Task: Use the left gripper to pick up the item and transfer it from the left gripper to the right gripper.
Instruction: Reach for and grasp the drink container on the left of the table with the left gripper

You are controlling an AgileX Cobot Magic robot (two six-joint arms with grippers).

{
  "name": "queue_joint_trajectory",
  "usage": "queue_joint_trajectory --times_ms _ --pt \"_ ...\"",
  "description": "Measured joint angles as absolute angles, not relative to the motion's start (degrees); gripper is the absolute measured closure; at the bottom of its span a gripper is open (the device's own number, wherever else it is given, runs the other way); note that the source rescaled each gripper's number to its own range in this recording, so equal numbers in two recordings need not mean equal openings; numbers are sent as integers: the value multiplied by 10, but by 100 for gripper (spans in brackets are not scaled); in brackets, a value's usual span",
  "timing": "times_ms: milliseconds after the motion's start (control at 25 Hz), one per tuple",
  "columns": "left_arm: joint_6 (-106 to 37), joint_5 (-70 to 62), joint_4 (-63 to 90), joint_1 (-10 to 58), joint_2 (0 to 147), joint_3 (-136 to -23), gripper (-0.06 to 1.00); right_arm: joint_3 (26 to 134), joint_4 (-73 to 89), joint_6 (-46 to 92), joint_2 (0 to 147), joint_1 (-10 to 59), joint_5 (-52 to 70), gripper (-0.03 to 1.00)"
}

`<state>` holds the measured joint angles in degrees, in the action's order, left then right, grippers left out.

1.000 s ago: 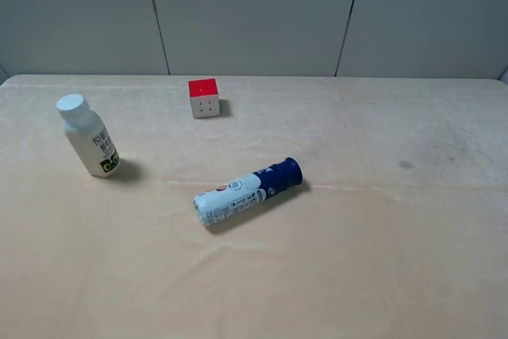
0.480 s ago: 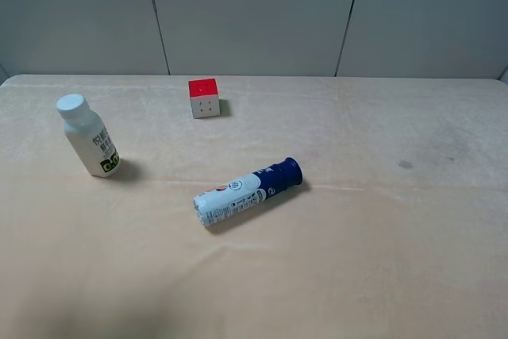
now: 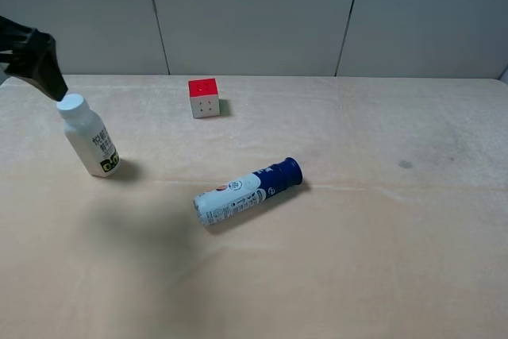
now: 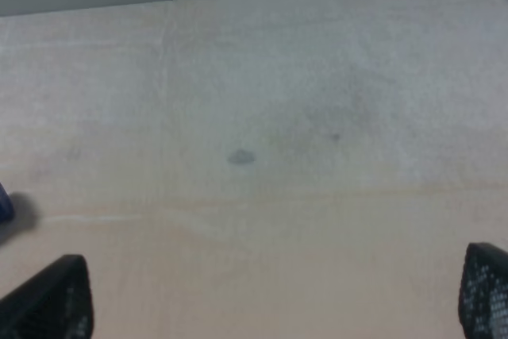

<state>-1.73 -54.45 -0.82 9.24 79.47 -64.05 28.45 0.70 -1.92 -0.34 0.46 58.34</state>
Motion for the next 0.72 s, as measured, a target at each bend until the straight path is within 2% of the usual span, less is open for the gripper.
queue_joint_trajectory --times_ms 280,720 --pt "18 -475 -6 103 899 -646 -6 285 7 -19 -3 5 584 -3" --pt "27 -425 0 111 974 -647 -6 285 7 -19 -3 5 584 -3"
